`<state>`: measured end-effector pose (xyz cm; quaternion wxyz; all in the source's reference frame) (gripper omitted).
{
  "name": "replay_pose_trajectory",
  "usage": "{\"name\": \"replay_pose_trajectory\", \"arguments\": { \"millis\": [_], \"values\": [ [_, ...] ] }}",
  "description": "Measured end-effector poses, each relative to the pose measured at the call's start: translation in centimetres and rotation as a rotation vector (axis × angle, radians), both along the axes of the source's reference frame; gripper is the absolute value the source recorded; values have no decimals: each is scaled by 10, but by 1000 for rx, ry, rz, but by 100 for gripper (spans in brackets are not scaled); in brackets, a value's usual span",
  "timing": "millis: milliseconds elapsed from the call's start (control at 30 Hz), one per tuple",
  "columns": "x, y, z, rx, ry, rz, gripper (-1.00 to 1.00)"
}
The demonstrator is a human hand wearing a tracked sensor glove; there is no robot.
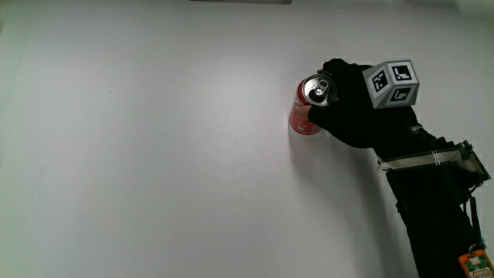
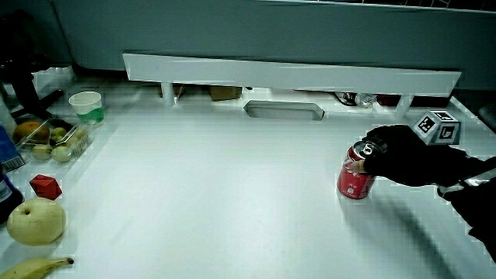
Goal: Pick cola
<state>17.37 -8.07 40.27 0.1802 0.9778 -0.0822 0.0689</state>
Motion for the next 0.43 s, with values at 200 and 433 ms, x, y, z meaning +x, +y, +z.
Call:
{"name": "replay_pose_trajectory", "arguments": {
  "millis": [200, 433],
  "values": [
    [-9, 4, -32, 71, -61, -36, 100],
    [-41, 19, -75, 173, -126, -158, 100]
  ]
}}
